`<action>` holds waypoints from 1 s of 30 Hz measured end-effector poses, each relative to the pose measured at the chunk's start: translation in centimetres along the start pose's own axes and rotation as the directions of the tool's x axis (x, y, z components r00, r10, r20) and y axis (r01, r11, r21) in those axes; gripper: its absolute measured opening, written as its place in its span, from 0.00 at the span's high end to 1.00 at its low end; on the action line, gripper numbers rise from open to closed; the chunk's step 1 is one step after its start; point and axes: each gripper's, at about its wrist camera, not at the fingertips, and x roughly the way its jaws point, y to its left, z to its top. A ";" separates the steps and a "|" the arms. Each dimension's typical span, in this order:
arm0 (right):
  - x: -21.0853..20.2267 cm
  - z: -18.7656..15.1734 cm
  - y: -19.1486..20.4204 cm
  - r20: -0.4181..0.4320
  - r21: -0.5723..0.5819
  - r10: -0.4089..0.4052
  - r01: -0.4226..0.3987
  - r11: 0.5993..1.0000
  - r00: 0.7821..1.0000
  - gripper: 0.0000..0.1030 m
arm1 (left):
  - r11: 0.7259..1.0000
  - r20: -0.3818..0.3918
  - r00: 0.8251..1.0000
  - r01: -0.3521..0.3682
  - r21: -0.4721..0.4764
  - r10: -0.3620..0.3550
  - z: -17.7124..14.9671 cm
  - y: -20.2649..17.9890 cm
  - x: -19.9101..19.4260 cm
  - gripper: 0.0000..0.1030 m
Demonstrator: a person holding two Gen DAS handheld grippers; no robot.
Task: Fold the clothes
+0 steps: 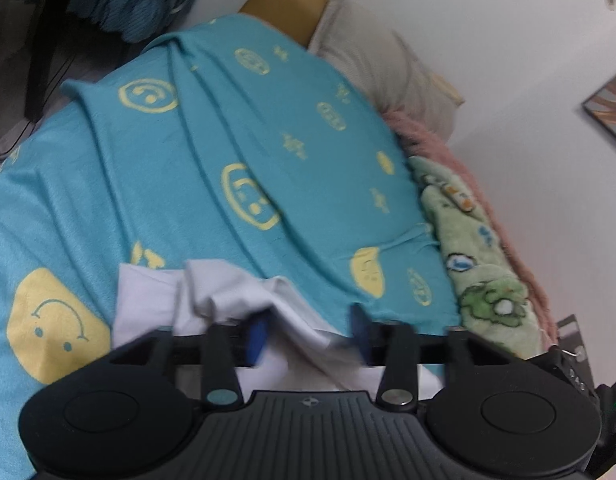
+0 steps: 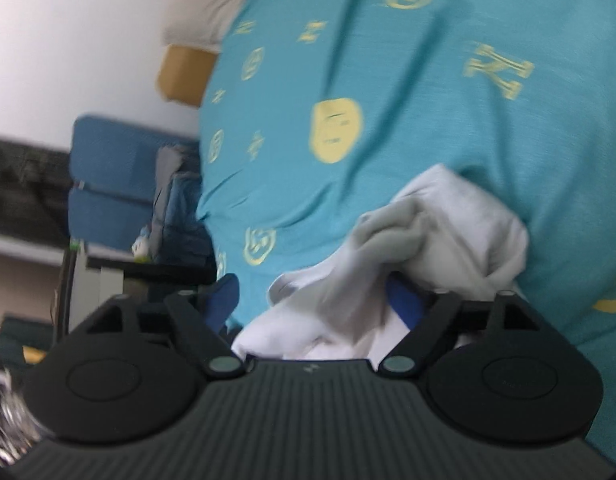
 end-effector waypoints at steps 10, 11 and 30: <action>0.1 -1.3 3.1 0.100 -0.365 -0.129 0.157 0.918 0.987 0.68 | 0.939 0.074 0.988 -0.153 0.308 0.136 -2.5 -4.0 -0.2 0.21; 0.6 -1.1 2.9 0.108 -0.385 -0.151 0.182 0.905 0.983 0.68 | 0.928 0.075 0.984 -0.179 0.327 0.164 -2.7 -4.0 0.4 0.21; -0.4 -4.2 2.5 0.142 -0.494 -0.263 0.299 0.817 0.954 0.67 | 0.844 0.071 0.919 -0.386 0.372 0.389 -6.2 -4.2 -2.2 0.22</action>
